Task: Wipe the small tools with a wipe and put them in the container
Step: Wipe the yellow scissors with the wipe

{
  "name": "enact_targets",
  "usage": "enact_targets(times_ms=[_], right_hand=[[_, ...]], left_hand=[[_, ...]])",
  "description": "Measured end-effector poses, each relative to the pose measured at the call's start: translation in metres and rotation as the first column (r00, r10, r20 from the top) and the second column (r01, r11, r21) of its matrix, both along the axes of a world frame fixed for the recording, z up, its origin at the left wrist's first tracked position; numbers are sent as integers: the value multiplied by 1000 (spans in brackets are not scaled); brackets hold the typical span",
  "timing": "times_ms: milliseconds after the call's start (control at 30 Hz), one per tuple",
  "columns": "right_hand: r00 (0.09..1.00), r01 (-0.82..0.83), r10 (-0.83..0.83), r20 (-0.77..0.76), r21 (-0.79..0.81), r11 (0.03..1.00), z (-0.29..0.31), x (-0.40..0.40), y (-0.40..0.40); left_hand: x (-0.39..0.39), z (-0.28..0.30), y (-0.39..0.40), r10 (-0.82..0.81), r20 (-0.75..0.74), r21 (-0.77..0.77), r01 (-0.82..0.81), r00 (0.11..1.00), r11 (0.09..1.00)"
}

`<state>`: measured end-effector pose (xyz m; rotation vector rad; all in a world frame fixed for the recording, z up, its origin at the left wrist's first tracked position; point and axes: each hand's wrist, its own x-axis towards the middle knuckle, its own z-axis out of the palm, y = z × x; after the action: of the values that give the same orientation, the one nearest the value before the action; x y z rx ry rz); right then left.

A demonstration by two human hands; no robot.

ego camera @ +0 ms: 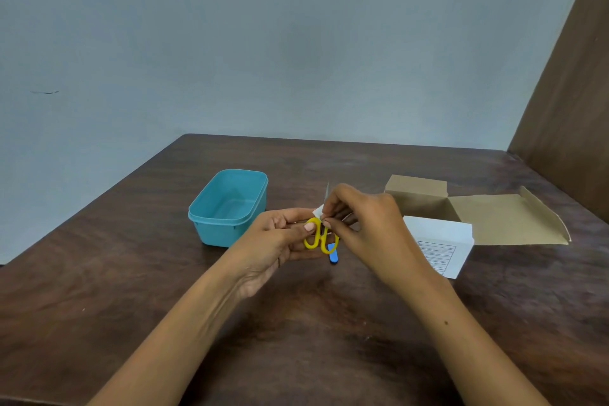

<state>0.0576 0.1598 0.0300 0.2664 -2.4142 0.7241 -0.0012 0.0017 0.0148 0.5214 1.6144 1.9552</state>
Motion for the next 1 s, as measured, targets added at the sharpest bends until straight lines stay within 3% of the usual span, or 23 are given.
enact_targets(times_ms=[200,367,600,833,1000], right_hand=[[999,-44,44,17,-29,999,0,2,-5],[996,47,-56,-75,-110,993,-2,0,-6],[999,32,-32,4,-128,991,-3,1,-10],[991,83,-104,-88,-211,974,-5,1,-10],[998,-3,-11,-54,-236,972,-1,2,-8]], left_hand=[[-2,2,0,54,38,54,-56,998,997],[1,4,2,20,56,94,-26,998,995],[1,4,2,65,57,127,-72,996,989],[1,4,3,0,58,143,-8,998,990],[-5,4,1,18,108,209,-40,994,977]])
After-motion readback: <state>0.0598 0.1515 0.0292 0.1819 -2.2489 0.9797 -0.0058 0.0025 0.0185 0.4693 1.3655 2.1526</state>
